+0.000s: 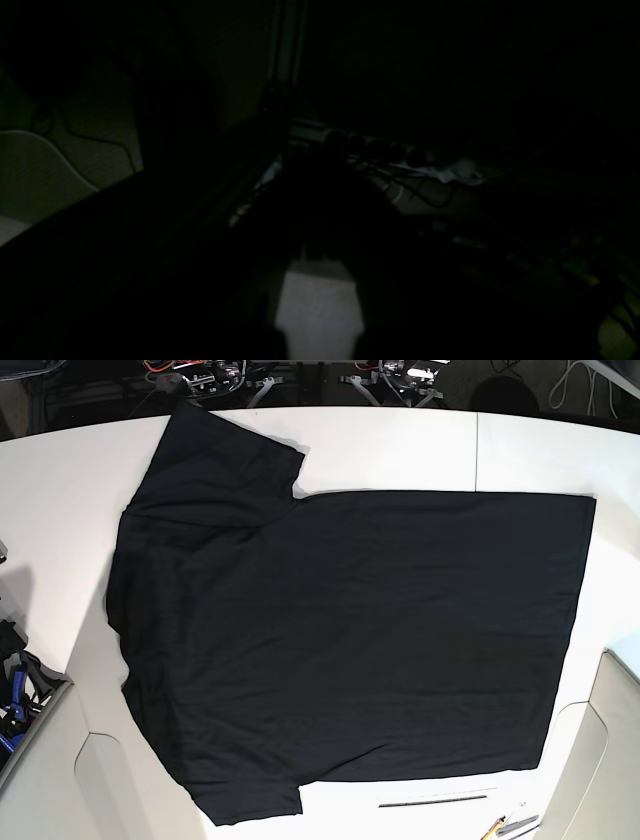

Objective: Fold the T-shirt properly

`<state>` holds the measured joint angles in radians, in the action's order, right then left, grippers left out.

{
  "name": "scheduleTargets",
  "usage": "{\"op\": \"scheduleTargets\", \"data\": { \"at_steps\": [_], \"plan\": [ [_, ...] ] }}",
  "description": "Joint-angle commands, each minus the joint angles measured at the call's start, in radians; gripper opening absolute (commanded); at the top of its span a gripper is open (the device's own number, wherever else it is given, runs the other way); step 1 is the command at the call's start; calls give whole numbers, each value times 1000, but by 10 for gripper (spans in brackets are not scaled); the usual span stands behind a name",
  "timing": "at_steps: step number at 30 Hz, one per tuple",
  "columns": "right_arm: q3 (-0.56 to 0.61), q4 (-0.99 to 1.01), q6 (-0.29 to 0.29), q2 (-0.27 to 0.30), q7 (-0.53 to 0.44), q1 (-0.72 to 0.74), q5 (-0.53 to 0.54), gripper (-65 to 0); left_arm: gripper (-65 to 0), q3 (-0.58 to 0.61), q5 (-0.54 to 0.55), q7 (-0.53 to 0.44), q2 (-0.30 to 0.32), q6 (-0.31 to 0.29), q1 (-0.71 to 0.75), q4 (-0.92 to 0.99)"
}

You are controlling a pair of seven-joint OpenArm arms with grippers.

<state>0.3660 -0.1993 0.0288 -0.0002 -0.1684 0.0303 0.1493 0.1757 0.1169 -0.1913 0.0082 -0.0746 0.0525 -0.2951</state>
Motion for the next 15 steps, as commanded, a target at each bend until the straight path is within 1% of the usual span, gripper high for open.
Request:
{"op": "scheduleTargets", "data": {
  "at_steps": [1, 3, 8, 11, 15],
  "plan": [
    [1, -8, -7, 0, -14, 5, 3, -650, -650, 0, 3, -14, -5, 3, 0, -6],
    [1, -8, -6, 3, -14, -1, -2, -650, -650, 0, 3, -14, -5, 3, 6, -6],
    [1, -8, -6, 23, -15, -49, -64, -650, -650, 0, 3, -19, 3, 3, 33, -7],
    [1, -11, -6, 43, -23, -81, -64, -650, -650, 0, 18, -23, 26, 3, 54, -7],
    [1, -58, -6, 88, -27, -136, -64, -650, -650, 0, 71, -26, 77, 3, 100, -21]
  ]
}}
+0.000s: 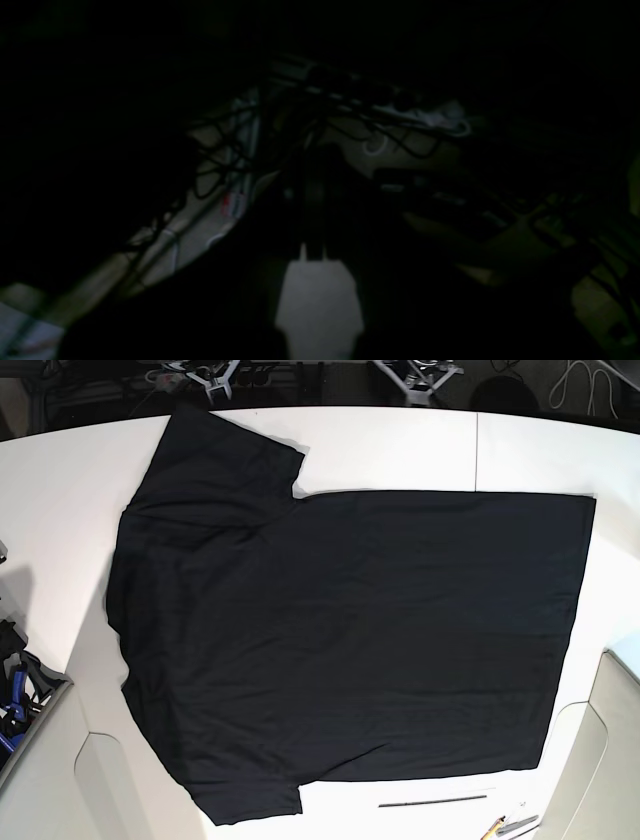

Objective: Fold the T-shirt properly

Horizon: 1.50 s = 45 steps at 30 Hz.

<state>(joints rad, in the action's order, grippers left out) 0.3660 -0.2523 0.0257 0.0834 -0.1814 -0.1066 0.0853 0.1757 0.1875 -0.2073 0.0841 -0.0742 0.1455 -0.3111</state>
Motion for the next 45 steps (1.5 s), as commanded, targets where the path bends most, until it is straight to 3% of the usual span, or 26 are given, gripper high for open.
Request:
{"op": "scheduleTargets", "data": {
  "at_steps": [1, 16, 22, 26, 30, 35, 39, 40, 43, 45],
  "plan": [
    [1, -26, -3, 19, -14, -16, 0, -650, -650, 0, 9, -10, 14, 2, 24, -18],
    [1, -603, -3, 261, -13, -445, 27, -650, -650, 0, 177, -32, 241, 3, 472, -463],
    [-27, -864, -3, 373, -8, -646, 92, -650, -650, -7, 209, -32, 300, 2, 673, -749],
    [-99, -1097, -3, 459, 6, -812, 148, -650, -650, -101, 225, -13, 328, -3, 817, -999],
    [-216, -1337, -3, 519, 22, -975, 205, -650, -650, -261, 294, 74, 334, -130, 948, -1227],
    [-366, -1568, 8, 520, 106, -1109, 360, -650, -650, -448, 462, 204, 334, -411, 1038, -1416],
    [-447, -1685, 8, 517, 111, -1146, 415, -650, -650, -575, 591, 344, 332, -592, 1036, -1486],
    [-465, -1704, 8, 514, 111, -1149, 433, -650, -650, -602, 628, 370, 331, -624, 1035, -1493],
    [-522, -1747, 9, 502, 111, -1145, 525, -650, -650, -665, 737, 421, 328, -624, 1032, -1494],
    [-566, -1766, 40, 482, 113, -1132, 582, -650, -650, -693, 782, 434, 328, -624, 1031, -1495]
  ]
}}
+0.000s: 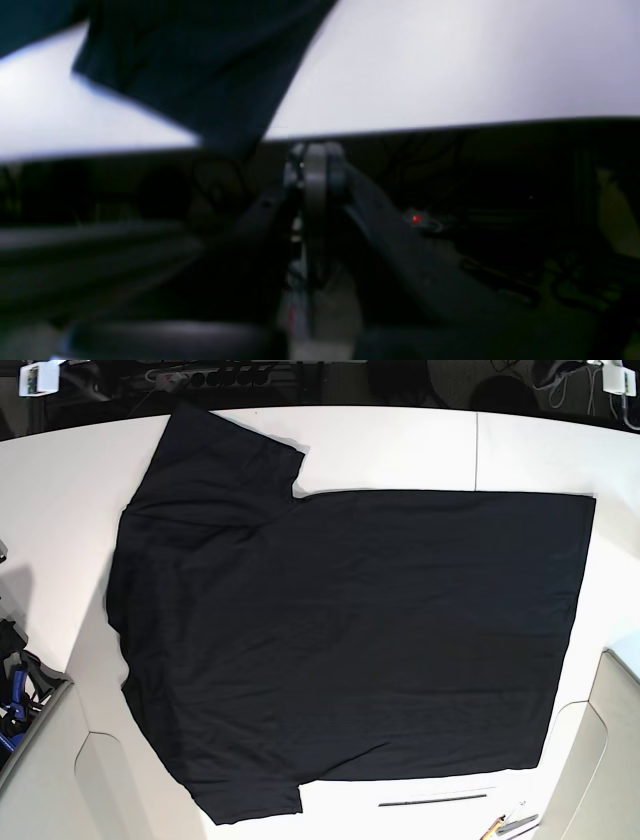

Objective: Fold the T-shirt properly
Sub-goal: 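Move the right gripper down to the black T-shirt's shoulder corner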

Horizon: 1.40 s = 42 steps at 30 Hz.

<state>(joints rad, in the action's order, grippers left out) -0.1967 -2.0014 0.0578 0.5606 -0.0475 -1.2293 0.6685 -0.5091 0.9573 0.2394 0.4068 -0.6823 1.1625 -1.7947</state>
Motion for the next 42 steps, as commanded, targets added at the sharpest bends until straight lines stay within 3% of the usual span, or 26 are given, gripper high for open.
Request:
{"op": "scheduleTargets", "data": {
  "at_steps": [1, 5, 9, 10, 15, 19, 23, 26, 29, 31, 32, 35, 36, 42],
  "plan": [
    [-27, -22, 39, -8, -17, 2, 21, -650, -650, -17, 29, -10, 6, -16, 12, -11],
    [-100, -24, 160, -62, 43, 77, 119, -650, -650, -22, 34, -2, 3, -16, -16, -11],
    [-151, -23, 362, -146, 61, 163, 226, -650, -650, -23, 34, 37, -23, -16, -60, -11],
    [-164, -23, 380, -184, 61, 194, 238, -650, -650, -23, 35, 51, -32, -16, -72, -11],
    [-234, -1, 381, -430, 199, 394, 256, -650, -650, -22, 92, 172, -61, -16, -143, -11],
    [-237, 2, 381, -515, 261, 472, 207, -650, -650, -23, 156, 311, -61, -16, -200, -11],
    [-238, 2, 380, -538, 261, 512, 33, -650, -650, -23, 169, 360, -60, -16, -241, -11],
    [-242, 2, 376, -547, 261, 544, -134, -520, -650, -23, 169, 372, -60, -16, -261, -11],
    [-245, 2, 354, -547, 262, 562, -261, -500, -650, -23, 169, 371, -59, -16, -269, -11],
    [-258, 3, 293, -547, 275, 576, -277, -500, -650, -23, 169, 372, -56, -16, -273, -11],
    [-270, 3, 273, -547, 283, 589, -282, -491, -615, -23, 168, 373, -54, -16, -277, -11],
    [-327, 13, 249, -547, 334, 646, -285, -411, -431, -22, 169, 388, -37, -16, -291, -11],
    [-349, 24, 244, -546, 350, 668, -278, -408, -405, -23, 169, 394, -28, -16, -298, -11],
    [-444, 167, 246, -539, 408, 778, -164, -407, -404, -22, 172, 394, -8, -16, -326, -11]
  ]
}}
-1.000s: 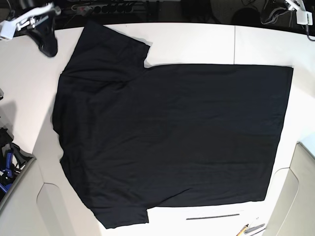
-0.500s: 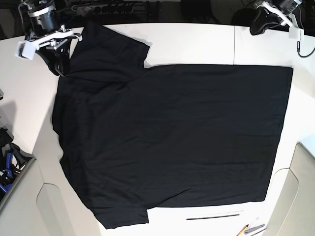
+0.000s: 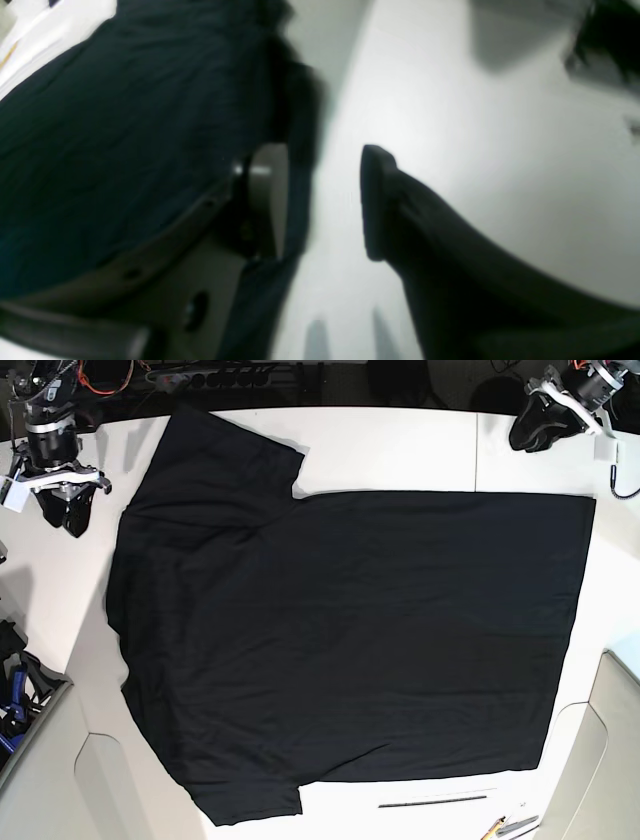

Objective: Fold the T-shirt properly
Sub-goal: 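Move the right gripper down to the black T-shirt's shoulder corner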

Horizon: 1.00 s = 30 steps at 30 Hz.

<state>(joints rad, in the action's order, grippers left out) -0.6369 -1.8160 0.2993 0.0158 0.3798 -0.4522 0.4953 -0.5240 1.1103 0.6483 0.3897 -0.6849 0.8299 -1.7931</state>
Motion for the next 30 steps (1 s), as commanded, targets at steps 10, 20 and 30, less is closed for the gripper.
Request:
{"op": "scheduleTargets", "data": {
  "at_steps": [10, 20, 30],
  "plan": [
    [13, 263, 76, 6, 4, 121, 93, -376, -404, -7, 19, -14, 10, -13, -1, -12],
    [159, 291, 71, 0, 19, 130, 68, -376, -404, -7, 31, -16, 9, -13, -1, -12],
    [174, 290, 75, 1, 18, 130, 24, -650, -403, -8, 70, -49, 9, -13, -2, -12]
  ]
}}
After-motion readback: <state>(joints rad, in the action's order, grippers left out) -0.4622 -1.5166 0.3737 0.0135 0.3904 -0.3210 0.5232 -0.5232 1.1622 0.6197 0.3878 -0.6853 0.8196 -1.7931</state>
